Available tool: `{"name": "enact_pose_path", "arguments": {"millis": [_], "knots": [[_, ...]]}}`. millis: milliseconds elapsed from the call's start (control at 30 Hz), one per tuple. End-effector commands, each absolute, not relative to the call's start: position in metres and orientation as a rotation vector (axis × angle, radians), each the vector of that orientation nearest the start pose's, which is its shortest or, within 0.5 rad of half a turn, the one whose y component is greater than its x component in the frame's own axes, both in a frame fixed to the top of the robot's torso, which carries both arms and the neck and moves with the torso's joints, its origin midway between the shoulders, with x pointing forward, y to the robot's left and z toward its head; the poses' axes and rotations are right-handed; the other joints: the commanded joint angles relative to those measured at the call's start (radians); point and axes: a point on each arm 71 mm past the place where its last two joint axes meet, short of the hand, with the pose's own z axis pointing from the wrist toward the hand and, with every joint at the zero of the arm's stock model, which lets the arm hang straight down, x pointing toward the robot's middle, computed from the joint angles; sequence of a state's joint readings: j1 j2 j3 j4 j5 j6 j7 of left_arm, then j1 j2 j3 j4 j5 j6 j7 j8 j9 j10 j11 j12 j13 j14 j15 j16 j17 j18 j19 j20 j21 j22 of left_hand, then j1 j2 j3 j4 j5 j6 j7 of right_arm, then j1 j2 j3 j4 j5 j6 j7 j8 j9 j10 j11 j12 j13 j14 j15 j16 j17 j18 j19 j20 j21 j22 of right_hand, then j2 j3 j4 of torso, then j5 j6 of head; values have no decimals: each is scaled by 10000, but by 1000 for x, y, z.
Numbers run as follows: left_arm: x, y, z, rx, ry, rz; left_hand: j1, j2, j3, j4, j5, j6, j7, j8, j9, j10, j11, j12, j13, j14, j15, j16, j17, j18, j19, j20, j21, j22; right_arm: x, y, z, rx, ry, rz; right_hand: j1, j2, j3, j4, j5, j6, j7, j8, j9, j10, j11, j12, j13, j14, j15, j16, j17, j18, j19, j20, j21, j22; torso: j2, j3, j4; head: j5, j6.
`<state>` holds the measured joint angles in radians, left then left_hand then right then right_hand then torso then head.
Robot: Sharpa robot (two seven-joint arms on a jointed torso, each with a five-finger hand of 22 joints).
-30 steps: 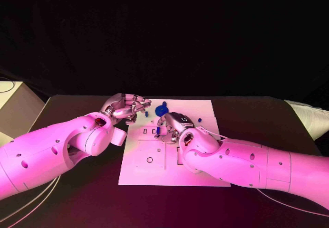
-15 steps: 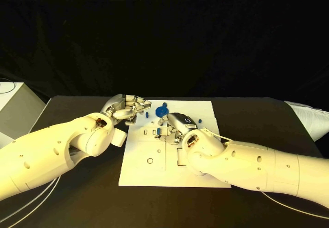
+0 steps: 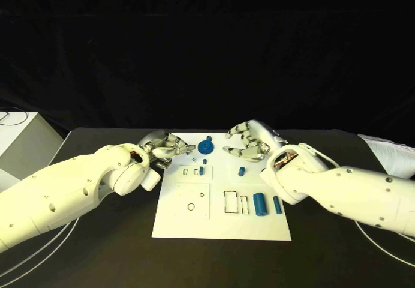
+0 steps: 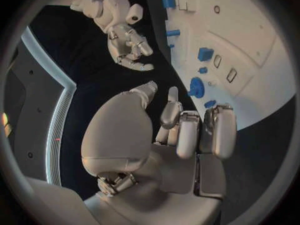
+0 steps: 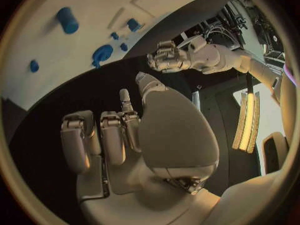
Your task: Assemble the parts on the task board
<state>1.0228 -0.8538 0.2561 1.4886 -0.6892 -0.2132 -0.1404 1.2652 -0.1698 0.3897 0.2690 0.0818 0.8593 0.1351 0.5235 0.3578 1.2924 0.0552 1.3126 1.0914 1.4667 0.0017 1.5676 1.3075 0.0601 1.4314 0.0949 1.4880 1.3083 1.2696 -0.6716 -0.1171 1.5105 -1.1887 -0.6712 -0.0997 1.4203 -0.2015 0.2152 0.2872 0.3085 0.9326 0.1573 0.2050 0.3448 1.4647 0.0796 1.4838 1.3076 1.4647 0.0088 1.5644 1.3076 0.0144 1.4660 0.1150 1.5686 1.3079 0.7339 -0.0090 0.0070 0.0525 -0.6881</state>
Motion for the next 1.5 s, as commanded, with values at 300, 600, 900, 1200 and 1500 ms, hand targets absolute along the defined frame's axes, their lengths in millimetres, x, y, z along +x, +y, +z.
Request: {"name": "enact_pose_path", "arguments": {"millis": [300, 600, 900, 1200, 1500], "knots": [[521, 217, -184, -4896, 21841, -6692, -926, 188, -409, 236, -3, -299, -22, 346, 303, -89, 3, -95, -146, 1041, -87, 32, 2633, -132, 94, -11, 59, 479, 514, -187, -137, 3753, 14645, 8775, 11, -26, 110, -6, 190, 4, -9, 49, 18, 160, -54, 44, 1775, 1061, -75, 64, 2632, -144, 1048, -107, 22, 2629, -324, 174, -36, 151, -170], [538, 194, -181, -3115, 22439, -5169, -1024, 493, -74, 200, 96, -264, -158, 822, 736, -113, -115, -134, -152, 1041, -185, 32, 2633, -139, 120, -84, 64, 517, 517, -201, -133, 4047, 14831, 8485, 1, -42, 125, -9, 218, -38, -1, 38, 16, 134, -49, 22, 1751, 1061, -73, 64, 2632, -144, 1048, -107, 22, 2629, -308, 222, -46, 175, -289], [547, 180, -180, -2038, 22727, -4280, -1395, 325, -54, 229, 31, -418, -138, 914, 920, -253, -98, -255, -300, 1041, -181, 32, 2633, -138, 110, -96, 54, 506, 517, -205, -131, 4018, 14913, 8236, -12, -60, 139, -10, 248, -81, 7, 26, 13, 135, -42, 23, 1752, 1061, -70, 64, 2632, -144, 1048, -106, 22, 2629, -288, 205, -34, 168, -379], [550, 171, -183, -1726, 23134, -4163, -1698, 401, -43, 241, 22, -478, -130, 961, 1027, -270, -86, -266, -284, 1041, -169, 32, 2633, -144, 123, -84, 61, 536, 517, -206, -131, 4034, 14981, 8073, -61, -72, 150, 7, 286, -120, 18, 19, 14, 118, -33, 9, 1737, 1061, -62, 64, 2632, -144, 1048, -103, 22, 2629, -275, 190, -41, 153, -435], [550, 165, -185, -1446, 23469, -4119, -1720, 401, -35, 224, 29, -515, -125, 960, 1046, -351, -83, -335, -394, 1041, -167, 32, 2633, -137, 101, -80, 47, 503, 517, -207, -131, 4038, 15041, 7997, -78, -78, 152, 10, 301, -130, 21, 18, 15, 113, -31, 4, 1732, 1061, -60, 64, 2632, -144, 1048, -102, 22, 2629, -253, 178, -35, 163, -450]]}}
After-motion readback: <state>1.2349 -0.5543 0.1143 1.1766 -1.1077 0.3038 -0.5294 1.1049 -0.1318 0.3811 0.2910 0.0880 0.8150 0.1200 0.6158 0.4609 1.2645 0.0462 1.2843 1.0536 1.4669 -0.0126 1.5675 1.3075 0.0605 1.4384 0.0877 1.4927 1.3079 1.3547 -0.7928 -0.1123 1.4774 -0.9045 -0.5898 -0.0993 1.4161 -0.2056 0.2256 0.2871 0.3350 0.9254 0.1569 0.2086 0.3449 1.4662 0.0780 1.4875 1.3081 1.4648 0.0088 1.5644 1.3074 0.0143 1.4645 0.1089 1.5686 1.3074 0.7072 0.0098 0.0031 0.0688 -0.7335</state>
